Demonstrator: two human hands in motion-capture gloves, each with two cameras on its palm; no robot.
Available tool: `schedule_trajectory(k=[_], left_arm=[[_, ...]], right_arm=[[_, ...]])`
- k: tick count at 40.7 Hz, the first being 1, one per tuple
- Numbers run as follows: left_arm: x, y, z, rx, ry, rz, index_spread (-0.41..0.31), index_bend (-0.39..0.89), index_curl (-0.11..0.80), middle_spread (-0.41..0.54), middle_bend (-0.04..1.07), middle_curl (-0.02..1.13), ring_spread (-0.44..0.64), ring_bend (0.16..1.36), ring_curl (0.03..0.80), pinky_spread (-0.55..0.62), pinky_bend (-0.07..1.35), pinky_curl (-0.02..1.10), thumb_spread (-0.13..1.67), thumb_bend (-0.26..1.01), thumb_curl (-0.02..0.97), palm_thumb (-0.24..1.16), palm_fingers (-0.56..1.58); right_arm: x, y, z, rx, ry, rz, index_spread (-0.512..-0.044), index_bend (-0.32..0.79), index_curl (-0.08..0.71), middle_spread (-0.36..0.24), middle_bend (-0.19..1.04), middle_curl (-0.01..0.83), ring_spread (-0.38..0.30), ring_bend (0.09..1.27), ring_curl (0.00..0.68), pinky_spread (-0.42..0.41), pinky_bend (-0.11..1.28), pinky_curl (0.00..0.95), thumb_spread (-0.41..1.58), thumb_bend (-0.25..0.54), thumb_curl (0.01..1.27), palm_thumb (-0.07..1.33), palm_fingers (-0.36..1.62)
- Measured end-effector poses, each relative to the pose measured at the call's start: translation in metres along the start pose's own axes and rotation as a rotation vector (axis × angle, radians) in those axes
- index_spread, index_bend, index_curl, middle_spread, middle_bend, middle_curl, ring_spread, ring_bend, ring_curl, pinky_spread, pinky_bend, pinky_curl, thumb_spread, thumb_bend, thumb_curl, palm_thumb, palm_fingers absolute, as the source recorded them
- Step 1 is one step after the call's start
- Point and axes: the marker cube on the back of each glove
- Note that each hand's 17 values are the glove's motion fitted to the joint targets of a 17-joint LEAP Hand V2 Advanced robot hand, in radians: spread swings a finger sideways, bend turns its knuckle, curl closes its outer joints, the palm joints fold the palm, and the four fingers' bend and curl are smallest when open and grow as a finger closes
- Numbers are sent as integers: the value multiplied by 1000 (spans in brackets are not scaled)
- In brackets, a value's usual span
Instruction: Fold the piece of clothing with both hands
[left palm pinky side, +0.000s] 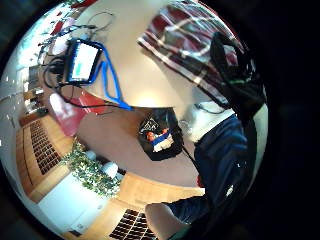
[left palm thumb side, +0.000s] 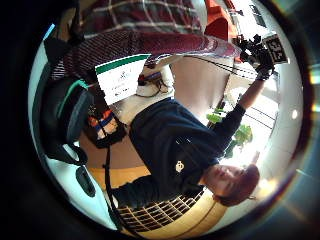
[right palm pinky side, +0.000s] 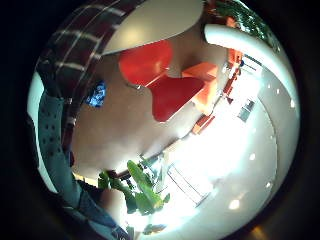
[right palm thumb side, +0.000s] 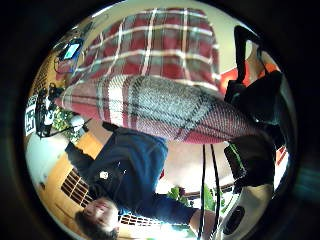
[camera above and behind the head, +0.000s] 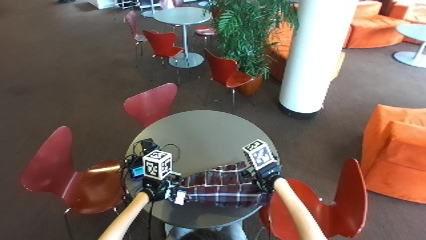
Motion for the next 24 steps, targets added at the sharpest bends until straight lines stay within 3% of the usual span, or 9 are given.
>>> schedule_trajectory(k=[6, 12, 15, 18, 21, 24], left_arm=[[-26, -51, -29, -77, 49, -93, -258, 171, 449, -264, 208, 408, -238, 313, 351, -277, 263, 369, 1314, -9, 271, 674, 1166], [-40, -92, -37, -154, 107, -208, -253, 168, 450, -270, 231, 426, -252, 321, 363, -262, 217, 367, 1334, -11, 259, 663, 1142], [-38, -94, -40, -168, 156, -294, -252, 158, 447, -272, 242, 435, -257, 317, 366, -245, 200, 369, 1344, -9, 254, 658, 1124], [-47, -112, -29, -187, 210, -325, -244, 159, 447, -271, 247, 443, -260, 312, 369, -234, 190, 368, 1354, -9, 247, 652, 1116], [-56, -126, -15, -204, 222, -380, -241, 157, 445, -271, 249, 448, -262, 312, 372, -230, 185, 366, 1360, -8, 243, 650, 1113], [-62, -138, -1, -203, 209, -447, -237, 125, 433, -274, 281, 461, -269, 320, 377, -226, 182, 366, 1366, -8, 239, 644, 1117]], right_arm=[[23, -39, -46, 71, 14, 114, -303, 192, 420, -276, 347, 462, -286, 606, 431, -401, 556, 370, 1024, 40, 360, 1041, 1361], [37, -92, -53, 67, -15, 168, -304, 193, 432, -276, 356, 468, -285, 606, 433, -403, 549, 370, 1026, 18, 357, 1052, 1360], [28, -81, -56, 7, -70, 171, -305, 194, 437, -276, 356, 469, -285, 605, 433, -403, 547, 370, 1025, 6, 356, 1055, 1361], [19, -75, -56, -14, -118, 176, -305, 194, 441, -276, 358, 471, -286, 599, 433, -404, 548, 371, 1022, -6, 353, 1058, 1358], [19, -95, -48, 38, -134, 197, -305, 193, 444, -277, 360, 472, -286, 599, 433, -404, 548, 371, 1024, -14, 349, 1054, 1358], [20, -124, -43, 174, -114, 241, -305, 190, 446, -274, 363, 476, -287, 596, 433, -404, 551, 374, 1025, -15, 347, 1054, 1360]])
